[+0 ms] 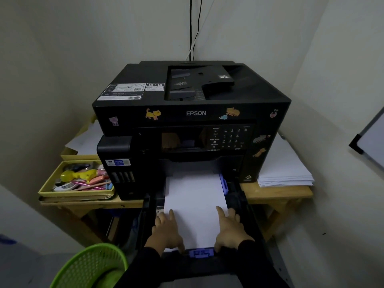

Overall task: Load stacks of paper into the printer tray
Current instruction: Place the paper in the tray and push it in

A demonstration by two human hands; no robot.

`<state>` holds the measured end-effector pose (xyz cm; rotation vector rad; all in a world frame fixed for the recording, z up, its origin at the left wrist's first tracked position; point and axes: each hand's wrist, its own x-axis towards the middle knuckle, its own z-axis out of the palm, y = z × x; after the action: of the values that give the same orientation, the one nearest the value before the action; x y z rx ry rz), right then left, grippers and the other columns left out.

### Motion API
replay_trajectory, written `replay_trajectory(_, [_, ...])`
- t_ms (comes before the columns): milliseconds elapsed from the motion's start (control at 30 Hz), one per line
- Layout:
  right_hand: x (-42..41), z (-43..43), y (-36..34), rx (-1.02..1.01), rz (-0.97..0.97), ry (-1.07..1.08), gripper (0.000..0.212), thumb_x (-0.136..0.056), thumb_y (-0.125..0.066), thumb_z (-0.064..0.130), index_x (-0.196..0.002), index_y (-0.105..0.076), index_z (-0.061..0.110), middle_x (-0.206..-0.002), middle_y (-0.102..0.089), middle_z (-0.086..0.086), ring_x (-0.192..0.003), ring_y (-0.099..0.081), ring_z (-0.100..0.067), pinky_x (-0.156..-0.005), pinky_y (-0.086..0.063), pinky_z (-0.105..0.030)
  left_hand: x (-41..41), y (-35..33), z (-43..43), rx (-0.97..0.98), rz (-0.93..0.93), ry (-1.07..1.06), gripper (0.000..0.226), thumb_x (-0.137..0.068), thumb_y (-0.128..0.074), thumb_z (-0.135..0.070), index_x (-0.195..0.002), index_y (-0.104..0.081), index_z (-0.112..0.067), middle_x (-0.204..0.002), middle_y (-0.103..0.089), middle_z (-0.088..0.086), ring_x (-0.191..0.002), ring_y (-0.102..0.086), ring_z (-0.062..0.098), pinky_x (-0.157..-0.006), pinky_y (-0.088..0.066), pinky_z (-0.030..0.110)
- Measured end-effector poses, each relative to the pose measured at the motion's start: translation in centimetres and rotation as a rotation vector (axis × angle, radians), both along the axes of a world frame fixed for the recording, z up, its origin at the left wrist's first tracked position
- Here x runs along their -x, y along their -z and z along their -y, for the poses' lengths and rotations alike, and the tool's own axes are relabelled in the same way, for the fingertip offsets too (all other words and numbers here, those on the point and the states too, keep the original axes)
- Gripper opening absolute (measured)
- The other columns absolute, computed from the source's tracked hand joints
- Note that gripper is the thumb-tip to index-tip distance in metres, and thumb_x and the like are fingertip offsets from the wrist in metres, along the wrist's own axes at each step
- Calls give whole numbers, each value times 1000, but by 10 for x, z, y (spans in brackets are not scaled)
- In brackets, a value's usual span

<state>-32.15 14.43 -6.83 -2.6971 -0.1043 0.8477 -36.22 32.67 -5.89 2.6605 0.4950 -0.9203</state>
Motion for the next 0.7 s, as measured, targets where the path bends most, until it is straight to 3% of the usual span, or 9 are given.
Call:
replay_trajectory(133, [8,0,-4,-31,70,15,116,-63,-80,13,-150,-5,31,-148,-11,-9,-135,-26,-35,-108,-38,-45,9,4,6,-22,79,-10,117,-74,-74,-26,-150,12,-7,-156,6,24,-146,0,41,-119,-17,45])
replay_trajectory(200, [12,2,-6,-94,73,24,112,-66,-77,15,-151,-6,30,-151,-8,-8,-138,-21,-33,-110,-36,-44,13,4,8,23,95,-20,110,-77,-68,-25,-150,12,-9,-157,11,23,-146,7,40,-121,-10,45])
replay_trajectory(333, [24,12,-14,-280,-49,-43,100,-70,-69,23,-151,-11,32,-160,7,6,-148,3,-24,-118,-13,-42,23,-4,15,210,-1,57,109,-76,-63,-30,-151,15,-16,-155,30,13,-144,25,32,-121,5,44])
replay_trajectory(467, [40,18,-11,-252,-112,-231,107,-68,-74,29,-152,-8,32,-160,16,7,-147,18,-16,-119,1,-44,33,-3,29,252,-79,173,111,-74,-62,-26,-150,18,-13,-153,33,13,-142,31,29,-120,11,42])
replay_trajectory(567, [47,17,-10,-163,-60,-376,115,-68,-76,35,-153,0,28,-160,20,5,-146,22,-16,-118,7,-45,39,-1,35,160,-84,304,119,-74,-67,-35,-148,22,-8,-154,32,15,-142,31,28,-120,13,43])
replay_trajectory(700, [58,16,-2,43,71,-537,128,-64,-80,45,-152,10,21,-159,22,0,-146,22,-18,-117,10,-49,51,7,48,-134,-1,473,131,-70,-75,-47,-147,21,-1,-156,24,15,-145,23,30,-121,8,47])
